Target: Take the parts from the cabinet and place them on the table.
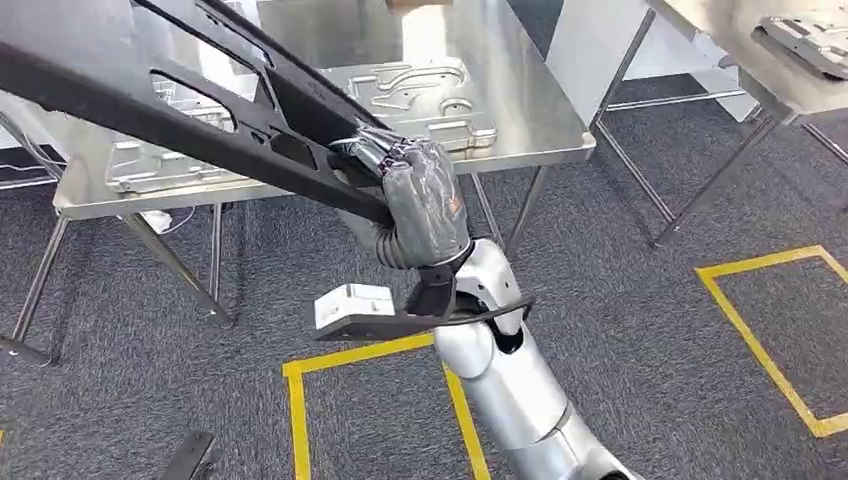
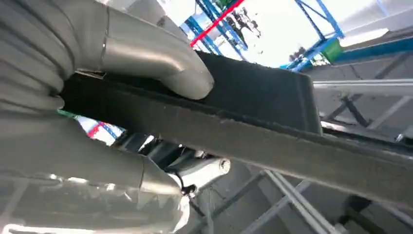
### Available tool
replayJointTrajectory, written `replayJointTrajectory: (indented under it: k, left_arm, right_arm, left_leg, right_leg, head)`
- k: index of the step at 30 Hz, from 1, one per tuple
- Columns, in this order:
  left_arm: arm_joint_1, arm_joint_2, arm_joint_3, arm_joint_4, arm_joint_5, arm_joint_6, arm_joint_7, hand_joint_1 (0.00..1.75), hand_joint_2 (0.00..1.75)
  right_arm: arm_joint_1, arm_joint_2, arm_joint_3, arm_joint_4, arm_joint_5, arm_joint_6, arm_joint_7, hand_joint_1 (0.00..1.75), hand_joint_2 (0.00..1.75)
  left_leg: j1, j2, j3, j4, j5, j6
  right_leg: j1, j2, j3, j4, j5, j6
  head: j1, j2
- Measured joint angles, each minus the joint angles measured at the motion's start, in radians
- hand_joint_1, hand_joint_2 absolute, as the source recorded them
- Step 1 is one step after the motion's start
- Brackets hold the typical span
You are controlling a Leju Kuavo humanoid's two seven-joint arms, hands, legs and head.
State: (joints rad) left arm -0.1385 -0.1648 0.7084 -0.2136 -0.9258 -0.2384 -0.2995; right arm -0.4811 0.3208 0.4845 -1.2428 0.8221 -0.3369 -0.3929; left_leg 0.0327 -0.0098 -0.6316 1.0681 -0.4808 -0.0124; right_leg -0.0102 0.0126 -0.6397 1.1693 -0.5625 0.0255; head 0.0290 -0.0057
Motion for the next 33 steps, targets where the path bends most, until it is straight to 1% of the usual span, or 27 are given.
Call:
replayJointTrajectory:
  k: [2, 3, 4, 6, 7, 8, 9, 10, 11, 12, 13, 14, 15, 17, 18, 19, 21, 22, 23, 24, 25, 26, 28, 29, 30, 32, 33]
  left_arm:
    - [0.001, 0.000, 0.000, 0.000, 0.001, 0.000, 0.000, 0.00, 1.75]
    - [0.002, 0.000, 0.000, 0.000, 0.001, 0.000, 0.001, 0.00, 1.75]
    - [0.003, 0.000, 0.000, 0.000, 0.001, 0.000, 0.002, 0.00, 1.75]
    - [0.002, 0.000, -0.002, 0.000, 0.001, 0.000, 0.002, 0.00, 1.75]
    - [0.002, -0.002, -0.003, 0.000, 0.001, 0.000, 0.002, 0.00, 1.75]
    - [0.001, -0.009, -0.005, 0.002, 0.001, 0.000, 0.002, 0.00, 1.75]
    - [0.001, -0.008, -0.005, 0.002, 0.002, 0.000, 0.003, 0.00, 1.75]
    - [0.002, -0.008, -0.005, 0.002, 0.002, 0.000, 0.003, 0.00, 1.75]
    - [0.004, -0.008, -0.005, 0.002, 0.002, -0.001, 0.003, 0.00, 1.75]
    - [0.004, -0.008, -0.005, 0.002, 0.002, 0.000, 0.003, 0.00, 1.75]
    - [0.004, -0.008, -0.005, 0.002, 0.003, 0.000, 0.003, 0.00, 1.75]
    - [0.002, -0.009, -0.006, 0.002, 0.003, -0.001, 0.003, 0.00, 1.75]
    - [-0.001, -0.009, -0.008, 0.002, 0.004, -0.001, 0.003, 0.00, 1.75]
    - [0.002, -0.006, -0.008, 0.002, 0.004, 0.000, 0.005, 0.00, 1.75]
    - [0.004, -0.006, -0.008, 0.002, 0.004, 0.000, 0.006, 0.00, 1.75]
    - [0.006, -0.005, -0.008, 0.002, 0.004, 0.000, 0.006, 0.00, 1.75]
    - [0.006, -0.005, -0.008, 0.002, 0.004, 0.000, 0.006, 0.00, 1.75]
    - [0.006, -0.004, -0.008, 0.002, 0.004, 0.000, 0.006, 0.00, 1.75]
    - [0.005, -0.004, -0.008, 0.002, 0.004, 0.000, 0.006, 0.00, 1.75]
    - [0.001, -0.004, -0.008, 0.003, 0.004, 0.000, 0.009, 0.00, 1.75]
    - [0.001, -0.004, -0.009, 0.003, 0.004, -0.001, 0.010, 0.00, 1.75]
    - [0.002, -0.004, -0.008, 0.003, 0.004, 0.000, 0.011, 0.00, 1.75]
    - [0.000, -0.004, -0.009, 0.003, 0.004, 0.000, 0.012, 0.00, 1.75]
    - [-0.001, -0.004, -0.009, 0.003, 0.004, 0.000, 0.012, 0.00, 1.75]
    - [-0.003, -0.004, -0.009, 0.003, 0.004, 0.000, 0.012, 0.00, 1.75]
    - [-0.003, -0.004, -0.009, 0.003, 0.002, 0.002, 0.013, 0.00, 1.75]
    - [-0.002, -0.004, -0.009, 0.003, 0.001, 0.001, 0.013, 0.00, 1.75]
  right_arm:
    - [0.007, 0.000, 0.000, -0.002, 0.003, -0.018, 0.000, 1.75, 1.75]
    - [0.011, 0.000, 0.000, -0.002, 0.004, -0.021, 0.000, 1.75, 1.75]
    - [0.012, -0.002, 0.000, -0.002, 0.006, -0.023, 0.000, 1.75, 1.75]
    - [0.012, -0.002, 0.000, -0.003, 0.007, -0.026, 0.000, 1.75, 1.75]
    - [0.012, -0.002, -0.001, -0.006, 0.008, -0.028, 0.000, 1.75, 1.75]
    - [0.013, -0.005, -0.001, -0.007, 0.009, -0.029, 0.001, 1.75, 1.75]
    - [0.012, -0.006, -0.002, -0.008, 0.008, -0.029, 0.001, 1.75, 1.75]
    - [0.013, -0.006, -0.002, -0.008, 0.011, -0.029, 0.001, 1.75, 1.75]
    - [0.015, -0.005, -0.002, -0.010, 0.011, -0.029, 0.003, 1.75, 1.75]
    - [0.014, -0.002, -0.002, -0.011, 0.011, -0.029, 0.003, 1.75, 1.75]
    - [0.015, 0.004, -0.002, -0.013, 0.011, -0.029, 0.002, 1.75, 1.75]
    - [0.011, 0.005, -0.002, -0.014, 0.011, -0.029, 0.001, 1.75, 1.75]
    - [0.009, 0.005, -0.002, -0.014, 0.011, -0.029, 0.001, 1.75, 1.75]
    - [0.014, 0.004, -0.002, -0.013, 0.011, -0.029, 0.002, 1.75, 1.75]
    - [0.017, 0.004, -0.002, -0.013, 0.011, -0.029, 0.002, 1.75, 1.75]
    - [0.017, 0.004, -0.002, -0.013, 0.011, -0.028, 0.002, 1.75, 1.75]
    - [0.017, 0.004, -0.002, -0.013, 0.011, -0.028, 0.002, 1.75, 1.75]
    - [0.017, 0.005, -0.002, -0.013, 0.011, -0.028, 0.002, 1.75, 1.75]
    - [0.017, 0.003, -0.003, -0.013, 0.011, -0.028, 0.002, 1.75, 1.75]
    - [0.015, 0.003, -0.003, -0.013, 0.011, -0.027, 0.002, 1.75, 1.75]
    - [0.014, 0.004, -0.003, -0.013, 0.011, -0.027, 0.002, 1.75, 1.75]
    - [0.017, 0.004, -0.003, -0.013, 0.012, -0.026, 0.002, 1.75, 1.75]
    - [0.014, 0.005, -0.003, -0.013, 0.012, -0.026, 0.002, 1.75, 1.75]
    - [0.013, 0.005, -0.003, -0.013, 0.012, -0.026, 0.002, 1.75, 1.75]
    - [0.011, 0.004, -0.003, -0.013, 0.012, -0.026, 0.001, 1.75, 1.75]
    - [0.013, 0.001, -0.003, -0.013, 0.012, -0.026, 0.002, 1.75, 1.75]
    - [0.016, -0.001, -0.003, -0.013, 0.012, -0.026, 0.002, 1.75, 1.75]
  left_leg:
    - [-0.003, -0.004, 0.005, 0.000, -0.009, 0.005]
    - [-0.004, -0.009, 0.010, 0.000, -0.014, 0.006]
    - [-0.006, -0.017, 0.018, 0.000, -0.020, 0.006]
    - [-0.009, -0.036, 0.039, -0.001, -0.034, 0.006]
    - [-0.009, -0.044, 0.048, -0.001, -0.040, 0.006]
    - [-0.005, -0.053, 0.052, -0.004, -0.045, 0.002]
    - [0.000, -0.065, 0.048, -0.008, -0.045, -0.002]
    - [0.003, -0.073, 0.049, -0.015, -0.048, -0.010]
    - [-0.002, -0.073, 0.058, -0.008, -0.042, -0.016]
    - [-0.003, -0.074, 0.067, -0.015, -0.044, -0.019]
    - [-0.002, -0.055, 0.068, -0.004, -0.054, -0.021]
    - [-0.009, -0.022, 0.052, 0.040, -0.058, -0.023]
    - [-0.010, -0.011, 0.016, 0.105, -0.077, -0.024]
    - [-0.009, -0.008, -0.072, 0.242, -0.128, -0.028]
    - [-0.007, -0.005, -0.104, 0.276, -0.138, -0.029]
    - [-0.005, -0.001, -0.112, 0.266, -0.124, -0.032]
    - [0.003, 0.013, -0.079, 0.135, -0.022, -0.042]
    - [0.006, 0.042, -0.051, 0.048, 0.046, -0.045]
    - [0.004, 0.094, -0.042, 0.013, 0.071, -0.051]
    - [-0.007, 0.101, -0.050, -0.005, 0.036, -0.039]
    - [-0.005, 0.088, -0.053, 0.007, 0.055, -0.025]
    - [-0.003, 0.073, -0.055, 0.008, 0.047, -0.018]
    - [0.000, 0.041, -0.045, 0.006, 0.044, -0.011]
    - [0.001, 0.035, -0.040, 0.005, 0.041, -0.007]
    - [0.002, 0.024, -0.037, 0.005, 0.038, -0.002]
    - [0.000, 0.002, -0.032, 0.006, 0.029, 0.005]
    - [0.000, -0.006, -0.028, 0.006, 0.025, 0.005]
  right_leg:
    - [0.000, -0.001, -0.098, 0.138, -0.044, 0.003]
    - [0.000, -0.001, -0.135, 0.175, -0.045, 0.002]
    - [0.000, -0.001, -0.146, 0.163, -0.019, 0.003]
    - [0.006, 0.003, -0.104, 0.025, 0.095, -0.009]
    - [0.009, 0.019, -0.073, -0.065, 0.158, -0.016]
    - [0.012, 0.055, -0.064, -0.101, 0.162, -0.024]
    - [0.018, 0.055, -0.060, -0.128, 0.134, -0.032]
    - [0.022, 0.047, -0.044, -0.127, 0.148, -0.027]
    - [0.023, 0.037, -0.048, -0.138, 0.139, -0.032]
    - [0.016, 0.026, -0.030, -0.141, 0.138, -0.034]
    - [0.002, 0.018, -0.008, -0.150, 0.137, -0.035]
    - [0.003, 0.011, 0.005, -0.152, 0.131, -0.044]
    - [0.004, 0.001, 0.013, -0.152, 0.125, -0.050]
    - [0.005, -0.014, 0.028, -0.152, 0.110, -0.052]
    - [0.003, -0.020, 0.038, -0.152, 0.102, -0.050]
    - [0.000, -0.026, 0.049, -0.152, 0.093, -0.047]
    - [-0.006, -0.042, 0.078, -0.152, 0.071, -0.035]
    - [-0.009, -0.051, 0.094, -0.149, 0.057, -0.024]
    - [-0.006, -0.060, 0.100, -0.148, 0.046, -0.015]
    - [0.001, -0.064, 0.104, -0.138, 0.038, -0.010]
    - [0.008, -0.074, 0.105, -0.139, 0.031, -0.007]
    - [0.007, -0.083, 0.114, -0.138, 0.024, -0.005]
    - [0.001, -0.080, 0.122, -0.136, 0.017, 0.000]
    - [-0.003, -0.055, 0.107, -0.100, 0.014, 0.001]
    - [-0.003, -0.041, 0.071, -0.037, -0.002, 0.002]
    - [-0.003, -0.031, -0.040, 0.127, -0.072, 0.003]
    - [-0.003, -0.030, -0.080, 0.172, -0.092, 0.002]
  head:
    - [0.004, 0.000]
    - [0.006, 0.000]
    - [0.008, 0.000]
    - [0.011, 0.000]
    - [0.012, 0.000]
    - [0.006, 0.000]
    - [0.006, 0.000]
    - [0.012, 0.000]
    - [0.013, 0.000]
    - [0.011, 0.000]
    - [0.011, 0.000]
    - [0.002, 0.000]
    - [-0.004, 0.000]
    - [-0.007, 0.000]
    - [-0.010, 0.000]
    - [-0.010, 0.000]
    - [-0.013, 0.000]
    - [-0.015, 0.000]
    - [-0.020, 0.000]
    - [-0.029, 0.000]
    - [-0.025, 0.000]
    - [-0.019, 0.000]
    - [-0.016, 0.000]
    - [-0.014, 0.000]
    - [-0.009, 0.000]
    - [0.003, 0.000]
    - [0.006, 0.000]
